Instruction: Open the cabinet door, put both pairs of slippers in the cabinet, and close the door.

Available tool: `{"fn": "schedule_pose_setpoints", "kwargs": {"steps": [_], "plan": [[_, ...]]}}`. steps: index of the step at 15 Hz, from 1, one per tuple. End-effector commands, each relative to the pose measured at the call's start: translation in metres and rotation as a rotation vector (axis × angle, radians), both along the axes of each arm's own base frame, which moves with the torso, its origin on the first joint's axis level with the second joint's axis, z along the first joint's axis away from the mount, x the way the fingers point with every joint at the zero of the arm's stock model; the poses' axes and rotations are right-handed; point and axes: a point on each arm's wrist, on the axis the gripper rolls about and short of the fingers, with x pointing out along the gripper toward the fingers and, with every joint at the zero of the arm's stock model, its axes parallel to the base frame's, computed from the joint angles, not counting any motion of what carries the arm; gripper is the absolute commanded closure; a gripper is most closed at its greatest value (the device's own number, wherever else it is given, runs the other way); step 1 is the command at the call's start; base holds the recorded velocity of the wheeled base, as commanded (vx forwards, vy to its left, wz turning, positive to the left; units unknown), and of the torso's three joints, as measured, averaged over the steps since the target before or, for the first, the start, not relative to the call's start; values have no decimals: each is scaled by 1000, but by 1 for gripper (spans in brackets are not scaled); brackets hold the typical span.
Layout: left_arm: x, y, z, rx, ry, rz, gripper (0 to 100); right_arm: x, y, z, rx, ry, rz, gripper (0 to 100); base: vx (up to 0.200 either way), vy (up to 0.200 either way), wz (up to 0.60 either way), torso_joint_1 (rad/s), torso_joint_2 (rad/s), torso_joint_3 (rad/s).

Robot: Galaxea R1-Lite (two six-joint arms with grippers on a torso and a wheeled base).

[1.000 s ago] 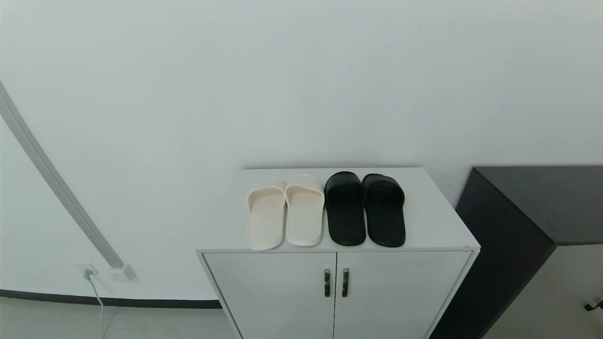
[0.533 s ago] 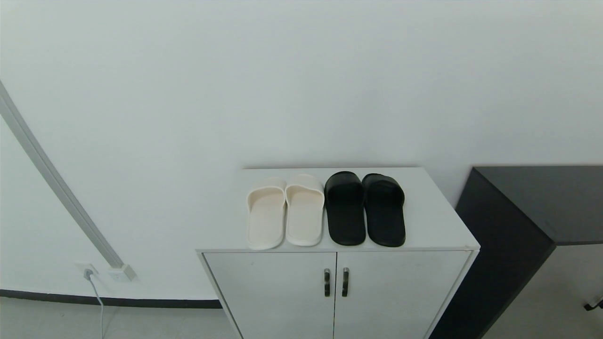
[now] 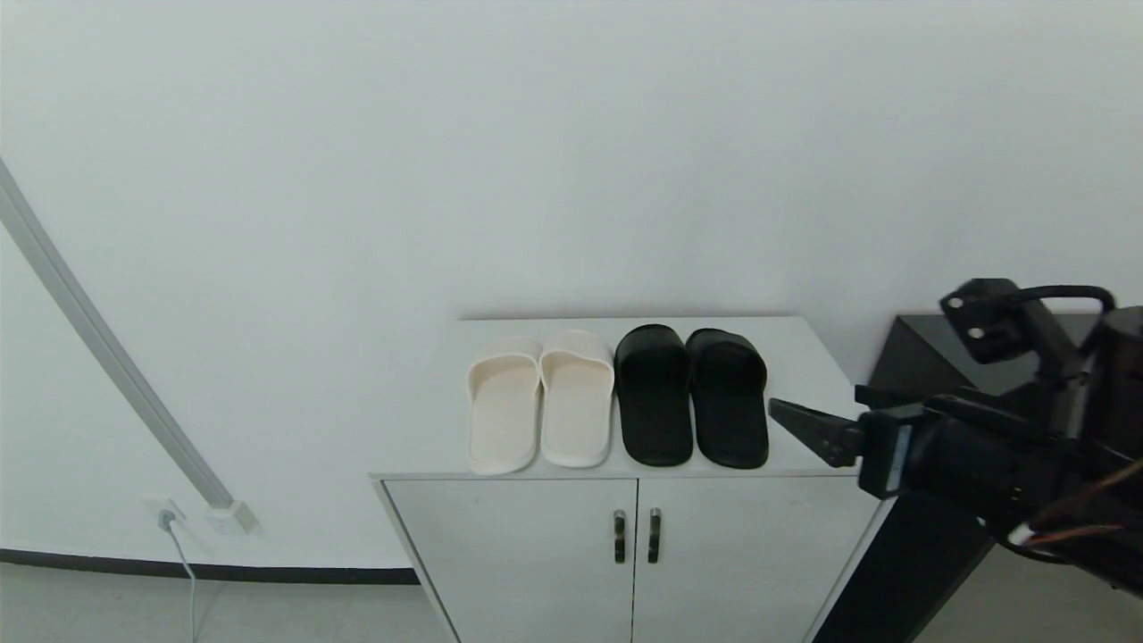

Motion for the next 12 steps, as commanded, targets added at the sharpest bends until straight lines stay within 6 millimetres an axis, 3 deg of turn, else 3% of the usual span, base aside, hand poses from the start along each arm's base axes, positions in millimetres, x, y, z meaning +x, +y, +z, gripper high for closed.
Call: {"fn": "schedule_pose_setpoints", "kwargs": {"steps": [1, 6, 12], "plan": [[0, 0, 0, -1, 1, 0, 100, 31, 49, -22, -76, 45, -49, 0, 0, 0, 0, 0, 0, 0], [0, 0, 0, -1, 1, -2, 100, 81, 91, -45, -120, 45, -227, 0, 0, 0, 0, 0, 0, 0], [0, 0, 0, -1, -1, -2, 100, 128, 108, -67, -135, 42, -331, 0, 0, 0, 0, 0, 0, 0]]}}
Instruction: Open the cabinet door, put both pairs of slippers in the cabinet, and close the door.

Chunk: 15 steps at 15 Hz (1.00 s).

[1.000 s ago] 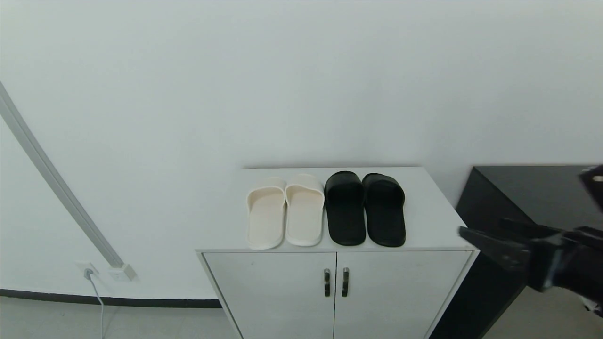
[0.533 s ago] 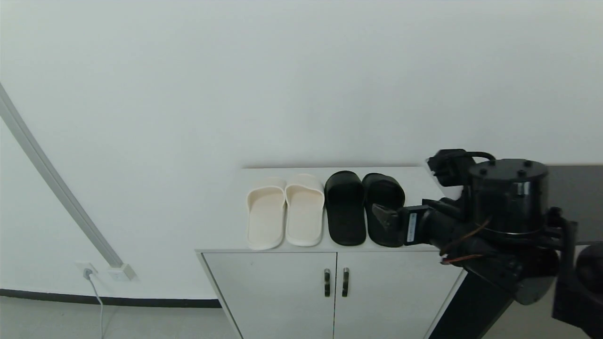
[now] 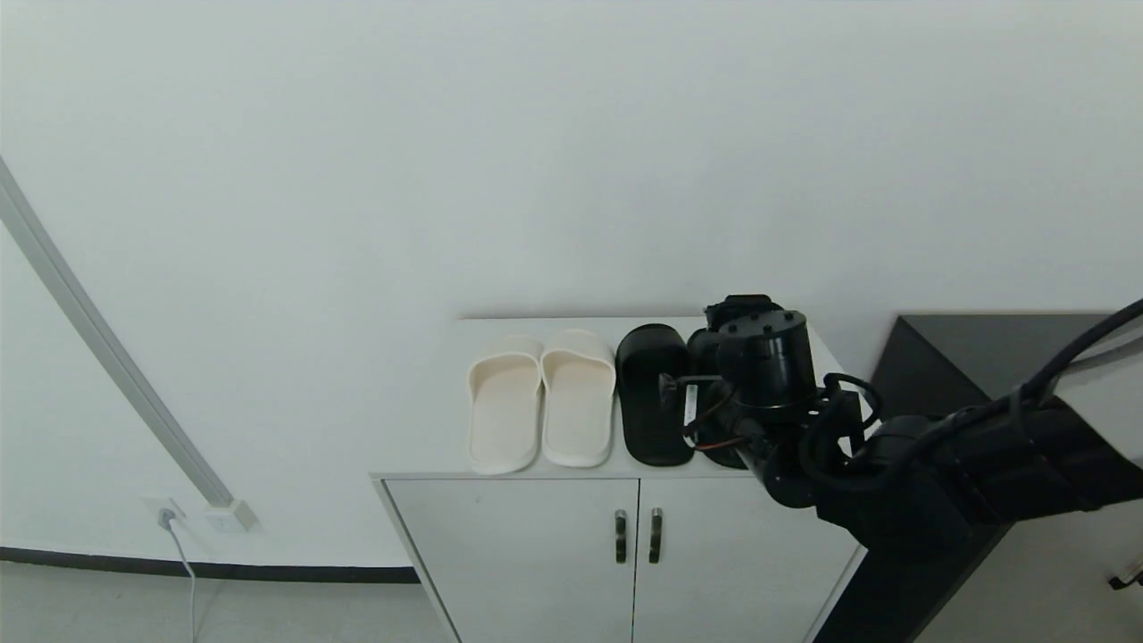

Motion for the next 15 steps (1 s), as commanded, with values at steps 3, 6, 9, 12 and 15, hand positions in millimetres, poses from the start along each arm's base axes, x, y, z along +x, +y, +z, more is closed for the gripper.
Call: {"fn": "schedule_pose_setpoints", "kwargs": {"steps": [3, 6, 9, 12, 15], "plan": [[0, 0, 0, -1, -1, 1, 100, 32, 10, -20, -8, 7, -40, 0, 0, 0, 0, 0, 0, 0], [0, 0, 0, -1, 0, 1, 100, 50, 15, -27, -3, 0, -58, 0, 0, 0, 0, 0, 0, 0], [0, 0, 0, -1, 0, 1, 100, 66, 16, -34, -6, 0, -79, 0, 0, 0, 0, 0, 0, 0], [0, 0, 0, -1, 0, 3, 100, 77, 17, -34, 5, -17, -91, 0, 0, 0, 0, 0, 0, 0], [0, 0, 0, -1, 0, 1, 100, 82, 21, -35, 0, -15, -98, 100, 0, 0, 0, 0, 0, 0]]}}
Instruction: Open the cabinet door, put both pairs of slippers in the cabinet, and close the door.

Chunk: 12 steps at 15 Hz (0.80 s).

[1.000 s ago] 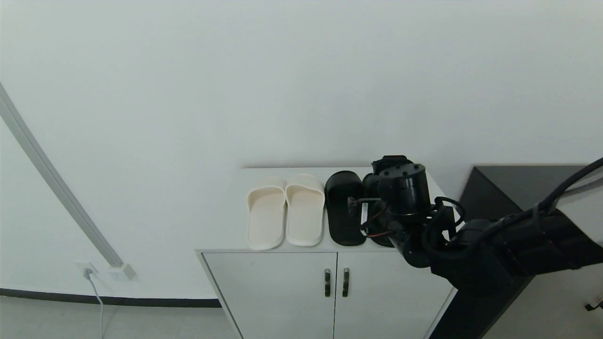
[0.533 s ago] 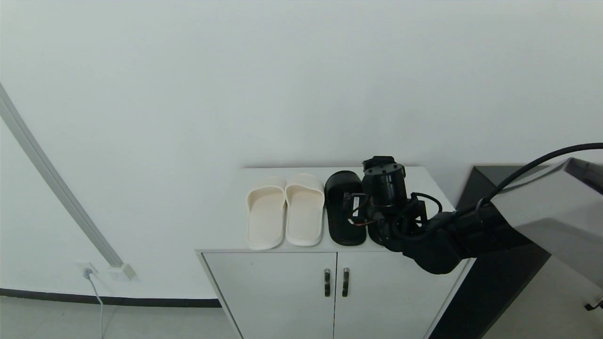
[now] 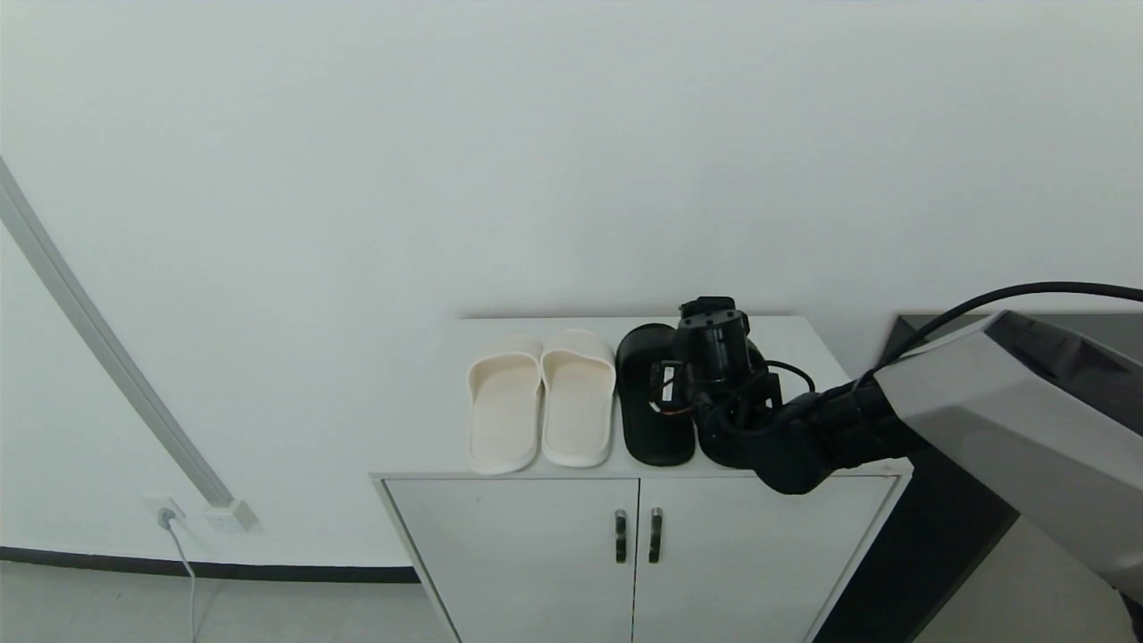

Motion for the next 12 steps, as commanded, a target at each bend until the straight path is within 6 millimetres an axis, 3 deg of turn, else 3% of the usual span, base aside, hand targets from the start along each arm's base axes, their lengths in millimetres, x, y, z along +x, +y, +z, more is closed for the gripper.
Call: {"fn": "schedule_pose_setpoints", "kwargs": {"steps": [1, 5, 8, 12], "plan": [[0, 0, 0, 0, -2, 0, 100, 4, 3, -1, 3, -5, -3, 100, 0, 0, 0, 0, 0, 0], [0, 0, 0, 0, 0, 1, 100, 4, 3, -2, -5, -5, -20, 100, 0, 0, 0, 0, 0, 0], [0, 0, 0, 0, 0, 1, 100, -1, -1, 12, -6, -27, -25, 100, 0, 0, 0, 0, 0, 0], [0, 0, 0, -6, -2, 1, 100, -31, -20, 43, -40, -44, 3, 100, 0, 0, 0, 0, 0, 0]]}}
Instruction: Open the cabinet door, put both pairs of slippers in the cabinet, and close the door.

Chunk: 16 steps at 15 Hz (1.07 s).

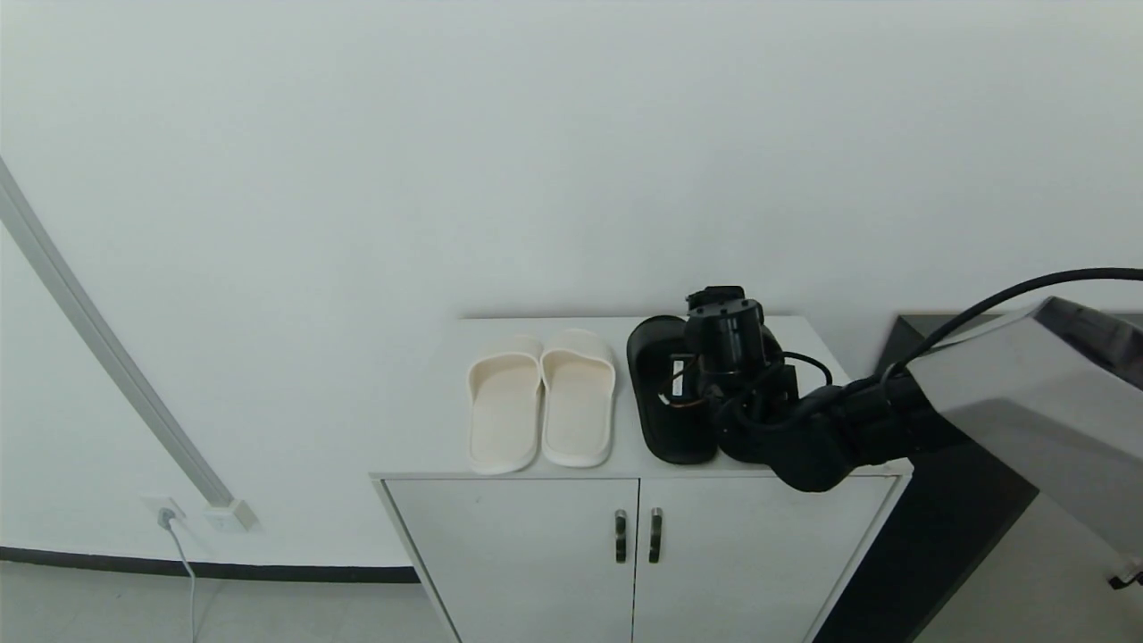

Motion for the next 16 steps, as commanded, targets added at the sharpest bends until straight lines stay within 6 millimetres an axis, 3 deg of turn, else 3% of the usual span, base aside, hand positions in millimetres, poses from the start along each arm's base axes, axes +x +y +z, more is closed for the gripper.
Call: {"fn": "schedule_pose_setpoints", "kwargs": {"steps": [1, 5, 6, 7, 9, 11, 16], "plan": [[0, 0, 0, -1, -1, 1, 100, -29, -17, 33, 5, -27, 35, 100, 0, 0, 0, 0, 0, 0], [0, 0, 0, -1, -1, 1, 100, -97, -46, 45, -13, -9, 359, 100, 0, 0, 0, 0, 0, 0], [0, 0, 0, -1, -1, 1, 100, -104, -49, 47, -9, -11, 389, 100, 0, 0, 0, 0, 0, 0], [0, 0, 0, -1, -1, 1, 100, -128, -60, 47, 3, 12, 507, 100, 0, 0, 0, 0, 0, 0], [0, 0, 0, -1, -1, 1, 100, -156, -77, 46, 33, 47, 684, 100, 0, 0, 0, 0, 0, 0], [0, 0, 0, -1, -1, 1, 100, -170, -88, 42, 39, 77, 747, 100, 0, 0, 0, 0, 0, 0], [0, 0, 0, -5, -1, 1, 100, -174, -83, 39, 36, 92, 787, 100, 0, 0, 0, 0, 0, 0]]}}
